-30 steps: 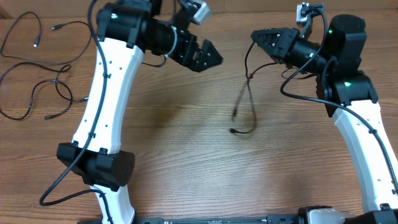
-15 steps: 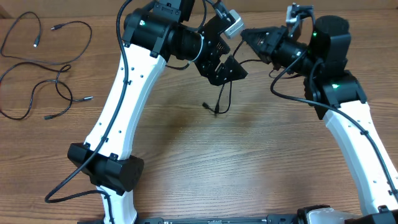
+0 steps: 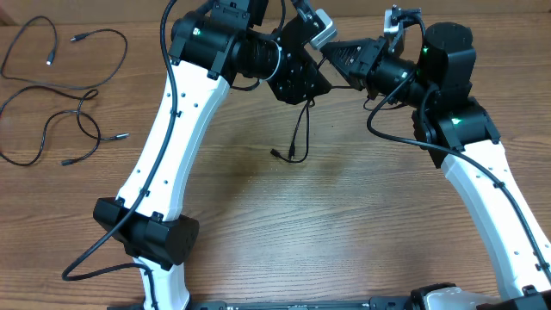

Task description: Untangle cables

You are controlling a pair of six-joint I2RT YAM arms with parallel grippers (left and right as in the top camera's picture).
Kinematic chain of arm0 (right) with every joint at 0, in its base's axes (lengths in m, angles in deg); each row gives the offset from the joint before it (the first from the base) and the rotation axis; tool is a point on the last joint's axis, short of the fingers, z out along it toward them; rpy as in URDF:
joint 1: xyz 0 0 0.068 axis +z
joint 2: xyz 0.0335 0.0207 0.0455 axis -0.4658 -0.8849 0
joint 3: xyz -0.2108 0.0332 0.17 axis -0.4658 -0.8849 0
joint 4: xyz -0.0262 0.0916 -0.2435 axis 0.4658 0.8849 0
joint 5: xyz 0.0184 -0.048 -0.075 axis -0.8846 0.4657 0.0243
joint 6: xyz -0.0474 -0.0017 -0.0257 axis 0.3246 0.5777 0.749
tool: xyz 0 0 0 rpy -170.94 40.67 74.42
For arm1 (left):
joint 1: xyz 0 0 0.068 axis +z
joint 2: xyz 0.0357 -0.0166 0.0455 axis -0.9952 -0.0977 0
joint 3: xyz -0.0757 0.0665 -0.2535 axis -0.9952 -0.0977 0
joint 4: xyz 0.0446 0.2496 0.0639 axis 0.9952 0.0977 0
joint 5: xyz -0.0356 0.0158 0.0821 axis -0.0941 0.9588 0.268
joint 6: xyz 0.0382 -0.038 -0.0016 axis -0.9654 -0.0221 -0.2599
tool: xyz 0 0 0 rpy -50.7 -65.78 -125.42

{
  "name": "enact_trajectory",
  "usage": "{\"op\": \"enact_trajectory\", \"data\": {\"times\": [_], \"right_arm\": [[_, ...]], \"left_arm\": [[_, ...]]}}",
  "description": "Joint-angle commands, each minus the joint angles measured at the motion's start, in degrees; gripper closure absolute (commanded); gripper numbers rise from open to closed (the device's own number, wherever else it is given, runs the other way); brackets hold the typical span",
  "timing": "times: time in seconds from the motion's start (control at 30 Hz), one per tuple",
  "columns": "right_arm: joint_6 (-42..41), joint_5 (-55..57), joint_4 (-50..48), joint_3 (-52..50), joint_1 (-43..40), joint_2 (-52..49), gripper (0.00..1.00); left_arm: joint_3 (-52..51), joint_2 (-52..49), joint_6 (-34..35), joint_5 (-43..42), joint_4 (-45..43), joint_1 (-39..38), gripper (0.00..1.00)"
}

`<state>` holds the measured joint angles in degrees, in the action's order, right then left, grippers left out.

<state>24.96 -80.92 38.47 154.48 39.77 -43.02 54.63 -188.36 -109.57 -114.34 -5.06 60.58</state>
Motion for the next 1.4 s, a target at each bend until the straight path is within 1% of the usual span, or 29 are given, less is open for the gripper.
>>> {"op": "enact_trajectory", "data": {"times": [0.0, 0.13, 0.3, 0.33, 0.5, 0.57, 0.6, 0.93, 1.2, 1.27, 1.3, 1.33, 1.37], "right_arm": [[-0.28, -1.55, 0.11, 0.85, -0.02, 0.44, 0.96], [-0.26, -1.77, 1.6, 0.85, 0.04, 0.37, 0.96], [-0.26, -1.77, 1.75, 0.85, 0.04, 0.37, 0.96], [-0.28, -1.77, 1.75, 0.85, 0.04, 0.37, 0.96], [-0.28, -1.79, 1.75, 0.85, 0.04, 0.37, 0.96], [-0.28, -1.79, 1.7, 0.85, 0.04, 0.37, 0.96], [-0.28, -1.84, 1.55, 0.85, 0.04, 0.37, 0.96], [-0.35, -2.69, -0.79, 0.85, 0.04, 0.39, 0.96], [-0.5, -2.64, -0.83, 0.85, -0.13, 0.39, 0.96], [-0.48, -2.62, -0.83, 0.85, -0.13, 0.39, 0.92], [-0.44, -2.6, -0.83, 0.85, -0.13, 0.39, 0.85], [-0.13, -2.6, -0.85, 0.85, -0.15, 0.39, 0.73], [0.22, -2.58, -0.87, 0.85, -0.2, 0.39, 0.64]], "left_arm": [[0.11, -0.2, 0.61, 0.35, -1.57, -0.2, 0.51], [0.11, -0.2, 2.16, 0.35, -2.97, -0.2, 0.57], [0.11, -0.2, 2.16, 0.33, -3.13, -0.2, 0.75], [0.11, -0.2, 2.43, 0.33, -3.08, -0.2, 0.77], [0.11, -0.2, 3.43, 0.33, -3.1, -0.2, 0.83], [0.11, -0.2, 3.45, 0.28, -3.06, -0.22, 0.9], [0.11, -0.2, 3.5, 0.13, -3.02, -0.22, 0.96], [0.11, -0.17, 6.14, -0.09, -2.89, -0.15, 0.96], [0.13, -0.17, 6.19, -0.09, -2.86, -0.15, 0.96], [0.13, -0.11, 6.73, -0.11, -2.89, -0.13, 0.96], [0.15, -0.04, 7.45, -0.11, -2.91, -0.09, 0.96], [0.22, 0.15, 8.35, -0.17, -2.91, 0.09, 0.96], [0.22, 0.39, 9.4, -0.31, -2.91, 0.31, 0.96]]}}
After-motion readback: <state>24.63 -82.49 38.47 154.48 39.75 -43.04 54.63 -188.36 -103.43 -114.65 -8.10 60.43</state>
